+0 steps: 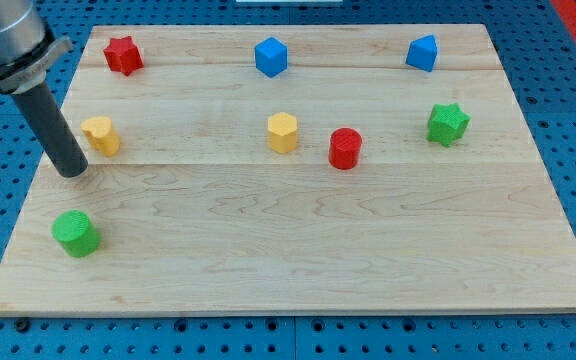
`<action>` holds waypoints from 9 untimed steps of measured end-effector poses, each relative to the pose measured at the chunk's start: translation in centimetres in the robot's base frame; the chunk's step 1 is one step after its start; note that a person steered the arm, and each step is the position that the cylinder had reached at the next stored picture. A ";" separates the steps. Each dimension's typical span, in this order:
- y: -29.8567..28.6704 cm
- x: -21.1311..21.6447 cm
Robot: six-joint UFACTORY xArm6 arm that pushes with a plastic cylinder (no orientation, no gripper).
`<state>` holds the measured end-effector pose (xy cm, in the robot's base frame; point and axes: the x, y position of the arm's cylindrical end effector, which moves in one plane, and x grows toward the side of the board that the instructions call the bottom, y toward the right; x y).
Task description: Locate your arm parallel to the bottom of the yellow hexagon
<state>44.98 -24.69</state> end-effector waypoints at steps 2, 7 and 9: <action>3.2 -2.4; 10.1 4.5; 15.7 4.7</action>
<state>49.69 -9.00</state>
